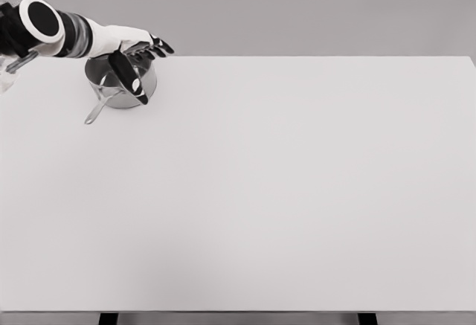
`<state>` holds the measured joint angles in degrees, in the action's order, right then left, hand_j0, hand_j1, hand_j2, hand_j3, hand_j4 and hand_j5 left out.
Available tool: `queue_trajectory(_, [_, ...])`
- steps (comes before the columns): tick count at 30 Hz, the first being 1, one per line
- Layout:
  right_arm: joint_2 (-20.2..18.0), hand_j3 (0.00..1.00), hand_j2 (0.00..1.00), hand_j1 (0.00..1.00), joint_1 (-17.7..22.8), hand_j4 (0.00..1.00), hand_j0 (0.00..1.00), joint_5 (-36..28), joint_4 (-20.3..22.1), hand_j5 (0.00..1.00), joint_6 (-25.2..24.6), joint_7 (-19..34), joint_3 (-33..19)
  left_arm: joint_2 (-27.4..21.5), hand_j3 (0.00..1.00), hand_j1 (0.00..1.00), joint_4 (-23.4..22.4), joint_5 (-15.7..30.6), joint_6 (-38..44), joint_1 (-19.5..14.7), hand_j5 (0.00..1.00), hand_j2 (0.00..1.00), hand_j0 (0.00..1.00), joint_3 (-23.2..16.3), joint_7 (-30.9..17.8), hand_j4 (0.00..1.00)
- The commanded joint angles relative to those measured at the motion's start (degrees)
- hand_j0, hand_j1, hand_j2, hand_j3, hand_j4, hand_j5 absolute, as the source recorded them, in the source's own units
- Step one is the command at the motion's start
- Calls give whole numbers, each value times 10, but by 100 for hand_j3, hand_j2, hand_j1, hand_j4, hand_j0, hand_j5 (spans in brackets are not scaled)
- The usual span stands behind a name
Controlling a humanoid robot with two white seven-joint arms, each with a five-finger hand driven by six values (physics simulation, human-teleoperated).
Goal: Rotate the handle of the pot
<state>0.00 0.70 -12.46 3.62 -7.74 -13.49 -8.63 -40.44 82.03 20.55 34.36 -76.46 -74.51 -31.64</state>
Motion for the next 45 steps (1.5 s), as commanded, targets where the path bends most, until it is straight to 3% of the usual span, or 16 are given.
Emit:
queue_trajectory(1, [0, 100, 100, 100, 0, 100, 100, 0, 0, 100, 0, 0, 0, 8, 100, 100, 1, 0, 6, 0, 100, 100, 100, -22, 24, 100])
queue_trajectory(5, [0, 100, 100, 100, 0, 100, 100, 0, 0, 100, 0, 0, 0, 1, 100, 100, 1, -54, 6, -9, 100, 100, 100, -58, 24, 100])
queue_trajectory(13, [0, 100, 100, 100, 0, 100, 100, 1, 0, 100, 0, 0, 0, -20, 100, 100, -1, -90, 6, -8, 100, 100, 100, -84, 23, 100])
queue_trajectory(24, [0, 100, 100, 100, 0, 100, 100, 0, 0, 100, 0, 0, 0, -21, 100, 100, -5, -99, 6, -1, 100, 100, 100, -88, 25, 100])
queue_trajectory(32, [0, 100, 100, 100, 0, 100, 100, 1, 0, 100, 0, 0, 0, -23, 100, 100, -9, -100, 6, 16, 100, 100, 100, -89, 88, 100])
queue_trajectory(45, [0, 100, 100, 100, 0, 100, 100, 0, 0, 100, 0, 0, 0, -37, 100, 100, -5, -118, 6, 31, 100, 100, 100, -90, 90, 100])
